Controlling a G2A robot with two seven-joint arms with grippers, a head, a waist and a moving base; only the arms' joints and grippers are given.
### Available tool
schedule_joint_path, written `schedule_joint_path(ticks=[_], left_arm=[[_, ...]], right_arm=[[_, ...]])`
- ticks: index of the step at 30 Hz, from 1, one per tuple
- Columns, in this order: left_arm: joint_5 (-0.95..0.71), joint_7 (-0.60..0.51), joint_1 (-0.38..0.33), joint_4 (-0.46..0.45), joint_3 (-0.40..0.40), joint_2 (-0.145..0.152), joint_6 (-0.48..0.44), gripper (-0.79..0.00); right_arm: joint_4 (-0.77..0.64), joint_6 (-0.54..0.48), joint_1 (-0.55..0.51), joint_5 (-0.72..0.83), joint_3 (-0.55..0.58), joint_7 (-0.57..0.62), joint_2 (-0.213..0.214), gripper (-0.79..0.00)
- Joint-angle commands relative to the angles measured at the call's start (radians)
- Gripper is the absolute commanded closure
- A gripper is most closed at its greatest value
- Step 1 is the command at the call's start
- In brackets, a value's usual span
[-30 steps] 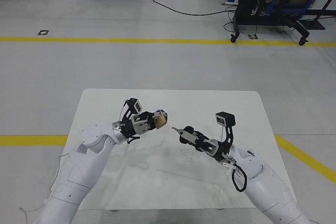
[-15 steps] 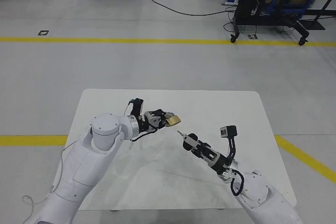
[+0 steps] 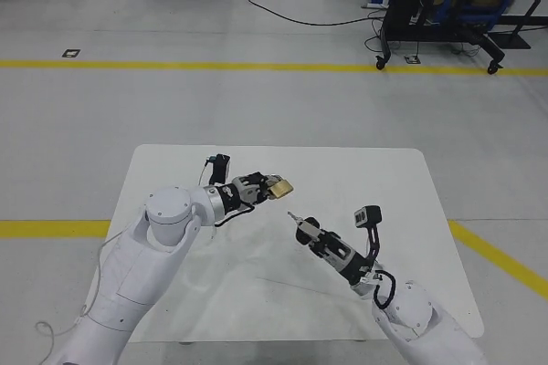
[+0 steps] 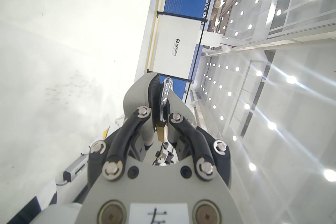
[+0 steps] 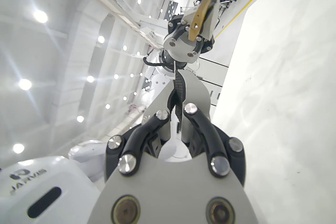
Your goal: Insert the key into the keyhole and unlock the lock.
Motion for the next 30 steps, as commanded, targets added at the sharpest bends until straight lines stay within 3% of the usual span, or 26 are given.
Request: schedule_joint_path(ticks=[1,9,15,30], left_arm=[[0.022,0.008,0.005,-0.006,0.001,0.001,-0.016,0.000],[0.084,0.017,0.001,-0.012,0.029,0.000,-0.008,0.000],[0.101,0.020,-0.004,-0.011,0.036,-0.002,-0.010,0.000],[0.142,0.032,0.000,-0.028,0.049,-0.004,-0.004,0.000]], right_arm=[[0.017,0.055,0.016,0.032,-0.004,-0.034,-0.005,0.000],[0.009,0.056,0.010,0.128,-0.028,-0.077,-0.021,0.000],[0.030,0.101,0.030,0.113,-0.047,-0.104,-0.031,0.000],[0.041,0.089,0.042,0.097,-0.052,-0.128,-0.048,0.000]])
